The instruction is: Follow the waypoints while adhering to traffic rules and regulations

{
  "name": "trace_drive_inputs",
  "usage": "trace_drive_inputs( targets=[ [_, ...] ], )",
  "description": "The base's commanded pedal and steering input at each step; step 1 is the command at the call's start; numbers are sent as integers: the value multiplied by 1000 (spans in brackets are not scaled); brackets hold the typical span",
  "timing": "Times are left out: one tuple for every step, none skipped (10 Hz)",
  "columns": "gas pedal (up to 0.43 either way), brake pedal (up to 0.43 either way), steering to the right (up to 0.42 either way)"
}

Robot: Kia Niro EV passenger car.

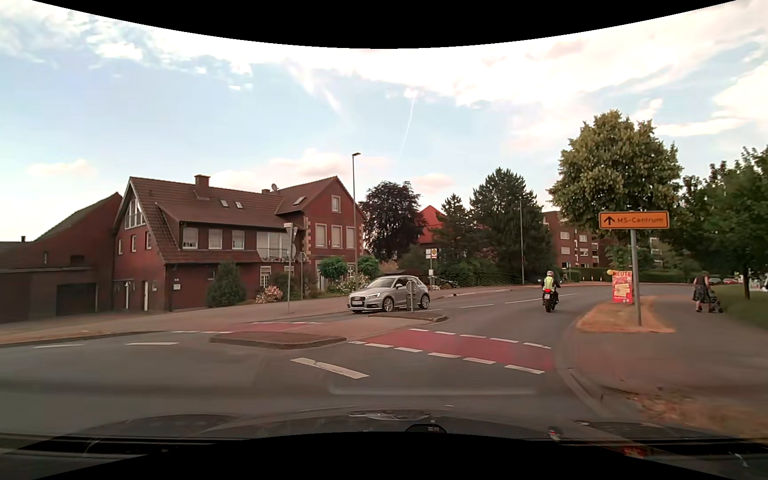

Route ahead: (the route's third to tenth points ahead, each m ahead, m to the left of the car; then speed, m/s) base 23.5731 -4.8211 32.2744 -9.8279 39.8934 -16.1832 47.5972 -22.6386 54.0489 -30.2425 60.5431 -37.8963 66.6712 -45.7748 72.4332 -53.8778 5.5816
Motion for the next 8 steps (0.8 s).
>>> trace_drive_inputs(
  targets=[
    [197,0,50],
    [197,0,85],
    [197,0,120],
    [197,0,152],
    [197,0,187],
    [197,0,213],
    [209,0,236],
    [209,0,245]
  ],
)
